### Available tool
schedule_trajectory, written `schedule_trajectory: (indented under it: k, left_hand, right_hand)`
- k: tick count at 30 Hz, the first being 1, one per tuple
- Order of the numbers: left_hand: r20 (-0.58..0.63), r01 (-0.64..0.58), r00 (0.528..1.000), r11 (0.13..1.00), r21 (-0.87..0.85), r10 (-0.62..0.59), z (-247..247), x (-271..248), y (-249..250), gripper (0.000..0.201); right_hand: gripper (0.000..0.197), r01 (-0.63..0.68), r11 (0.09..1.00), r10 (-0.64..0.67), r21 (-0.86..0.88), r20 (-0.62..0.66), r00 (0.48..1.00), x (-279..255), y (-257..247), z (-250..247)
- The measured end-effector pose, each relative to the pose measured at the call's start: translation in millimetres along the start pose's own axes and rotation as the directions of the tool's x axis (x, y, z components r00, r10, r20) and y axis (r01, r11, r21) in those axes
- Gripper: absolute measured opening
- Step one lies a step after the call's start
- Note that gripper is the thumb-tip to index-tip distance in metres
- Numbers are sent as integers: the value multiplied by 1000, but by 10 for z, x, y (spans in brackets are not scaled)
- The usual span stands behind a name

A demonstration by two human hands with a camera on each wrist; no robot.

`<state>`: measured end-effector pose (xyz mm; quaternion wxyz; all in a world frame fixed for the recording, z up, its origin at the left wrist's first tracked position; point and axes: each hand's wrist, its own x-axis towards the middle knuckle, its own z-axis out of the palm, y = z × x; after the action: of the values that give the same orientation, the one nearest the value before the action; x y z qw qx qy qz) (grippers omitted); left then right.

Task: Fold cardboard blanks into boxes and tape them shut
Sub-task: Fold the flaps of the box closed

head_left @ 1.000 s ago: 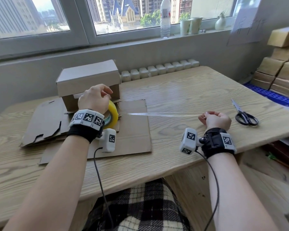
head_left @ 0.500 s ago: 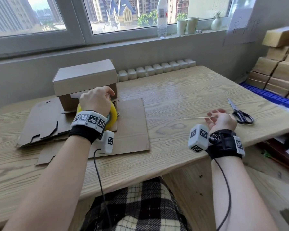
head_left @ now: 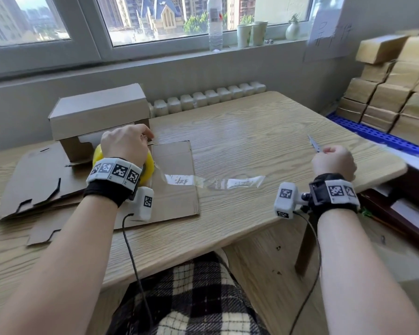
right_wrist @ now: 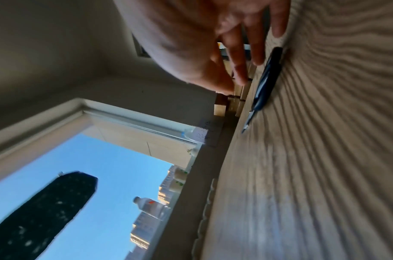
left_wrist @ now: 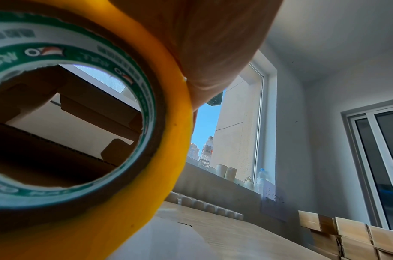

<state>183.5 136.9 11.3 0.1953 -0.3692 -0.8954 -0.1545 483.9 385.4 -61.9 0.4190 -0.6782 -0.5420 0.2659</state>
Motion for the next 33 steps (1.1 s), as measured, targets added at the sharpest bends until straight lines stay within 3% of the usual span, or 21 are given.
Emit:
schedule_trajectory:
  k: [3, 6, 11, 17, 22, 25, 28, 30, 32, 33]
  left_hand:
    - [15, -1, 1000, 1000, 20, 1, 7, 12, 15, 29]
    - [17, 2, 1000, 1000, 21, -2, 11, 12, 11, 29]
    - [4, 11, 1000, 1000, -9, -11, 7, 7, -17, 30]
    - [15, 7, 1000, 1000, -19, -6, -15, 7, -50, 31]
    - [8, 8, 1000, 999, -37, -7, 7, 18, -111, 30]
    - [-3, 1, 1000, 999, -38, -1, 14, 24, -136, 31]
    - [-8, -9, 1000, 999, -37, 9, 26, 35, -163, 32]
    - [-12, -15, 1000, 999, -38, 15, 33, 43, -178, 32]
    - [-13, -16, 1000, 999, -46, 16, 32, 48, -194, 32]
    - [-12, -15, 1000, 998, -53, 15, 30, 48, -204, 32]
  right_hand:
    - [27, 13, 947, 34, -320, 142, 989, 91, -52, 6]
    - [32, 39, 900, 46, -434, 184, 982, 138, -105, 34]
    - [32, 117, 868, 9, -482, 252, 968, 80, -194, 55]
    - [42, 243, 883, -103, -402, 339, 935, -233, -362, 186]
    - [25, 360, 829, -164, -427, 429, 888, -514, -493, 327]
    - [24, 411, 790, -181, -455, 468, 865, -605, -613, 344]
    - [34, 412, 825, -197, -386, 486, 851, -652, -736, 355]
    - [27, 344, 914, -187, -213, 531, 826, -730, -811, 385]
    - [23, 145, 984, -176, 99, 594, 785, -919, -883, 440]
    - [25, -38, 964, -147, 262, 648, 748, -1035, -918, 460]
